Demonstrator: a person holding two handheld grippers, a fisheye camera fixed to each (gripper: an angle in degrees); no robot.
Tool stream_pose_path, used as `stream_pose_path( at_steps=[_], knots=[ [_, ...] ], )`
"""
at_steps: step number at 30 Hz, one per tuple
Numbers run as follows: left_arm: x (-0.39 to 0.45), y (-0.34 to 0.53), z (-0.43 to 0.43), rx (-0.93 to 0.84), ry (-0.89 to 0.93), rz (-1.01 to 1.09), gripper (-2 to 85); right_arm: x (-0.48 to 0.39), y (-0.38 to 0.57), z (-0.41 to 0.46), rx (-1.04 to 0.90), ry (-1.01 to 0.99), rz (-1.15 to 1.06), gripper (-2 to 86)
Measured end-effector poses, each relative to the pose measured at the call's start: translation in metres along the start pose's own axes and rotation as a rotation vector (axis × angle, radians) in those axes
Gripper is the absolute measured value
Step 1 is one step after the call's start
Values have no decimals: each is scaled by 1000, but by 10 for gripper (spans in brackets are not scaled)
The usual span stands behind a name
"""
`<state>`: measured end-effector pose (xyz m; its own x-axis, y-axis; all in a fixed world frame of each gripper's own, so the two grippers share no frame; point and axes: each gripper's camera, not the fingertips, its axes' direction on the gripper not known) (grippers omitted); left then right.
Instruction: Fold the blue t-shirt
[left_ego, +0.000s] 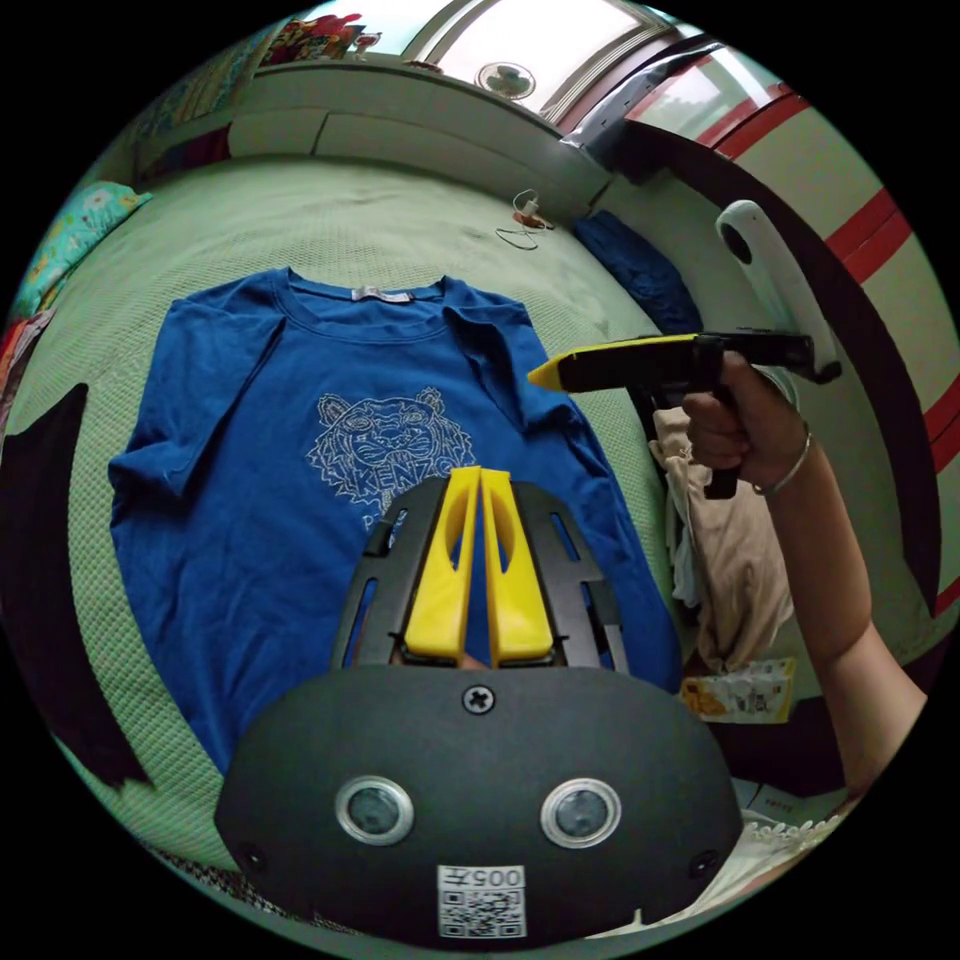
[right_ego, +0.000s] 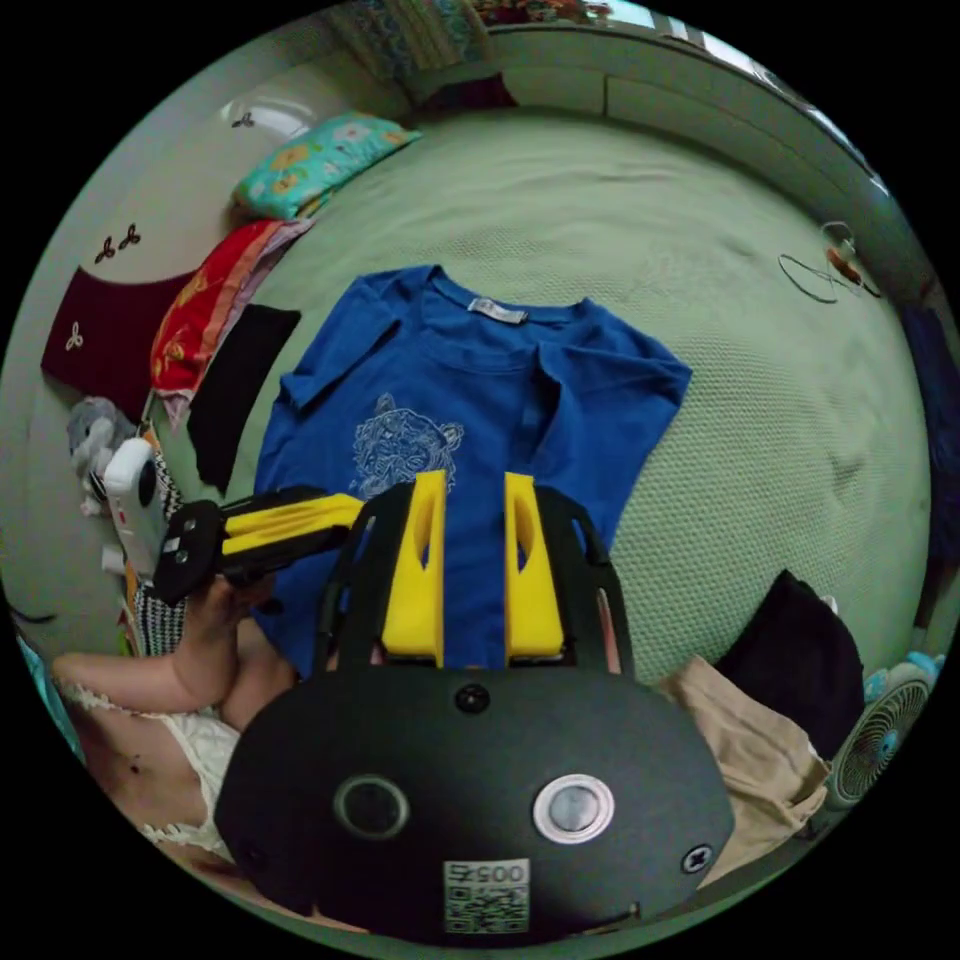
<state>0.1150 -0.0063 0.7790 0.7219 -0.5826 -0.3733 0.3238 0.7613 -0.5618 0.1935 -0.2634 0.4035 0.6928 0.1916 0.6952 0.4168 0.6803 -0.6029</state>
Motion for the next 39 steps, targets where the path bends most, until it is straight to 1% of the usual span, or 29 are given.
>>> stream_pose_path(
  at_steps=[2, 5, 7, 9, 13, 16, 18, 20, 22, 24, 26, 27, 29, 32, 36, 39],
  knots=[
    [0, 4, -3, 6, 3, -4, -6, 4, 4, -4, 51, 15, 26, 78],
    [0, 10, -7, 3, 5, -11, -6, 24, 9, -7, 117, 85, 147, 78],
    [1, 14, -9, 5, 8, -16, -7, 39, 12, 2, 90, 116, 247, 77],
    [2, 18, -12, 8, 12, -20, -7, 50, 18, 25, 5, 131, 323, 76],
    [7, 30, -17, 7, 8, -20, -7, 43, 31, 58, -82, 143, 323, 69],
    [12, 39, -21, 3, 6, -18, -6, 30, 41, 65, -75, 203, 289, 19],
    [15, 45, -23, -1, 4, -18, -7, 24, 49, 62, -68, 293, 297, -4],
    [20, 54, -27, -2, 5, -22, -7, 23, 58, 58, -44, 400, 321, -7],
    [24, 62, -29, -1, 9, -23, -7, 27, 68, 59, -36, 351, 342, -6],
    [28, 69, -32, -5, 5, -22, -7, 27, 85, 61, -10, 186, 381, 2],
    [35, 81, -36, -8, -2, -19, -7, 12, 98, 60, 30, 103, 344, 18],
    [36, 84, -37, -8, -1, -19, -7, 0, 105, 64, 4, 90, 312, 33],
    [43, 96, -42, -6, 2, -21, -7, -17, 115, 75, -41, 103, 283, 40],
    [52, 112, -48, -13, -2, -18, -6, -36, 130, 98, -112, 191, 270, 34],
    [65, 134, -56, -14, -8, -13, -6, -55, 155, 102, -110, 279, 292, 0],
    [73, 153, -64, -7, -6, -23, -6, -62, 180, 109, -86, 266, 319, 17]
  ],
)
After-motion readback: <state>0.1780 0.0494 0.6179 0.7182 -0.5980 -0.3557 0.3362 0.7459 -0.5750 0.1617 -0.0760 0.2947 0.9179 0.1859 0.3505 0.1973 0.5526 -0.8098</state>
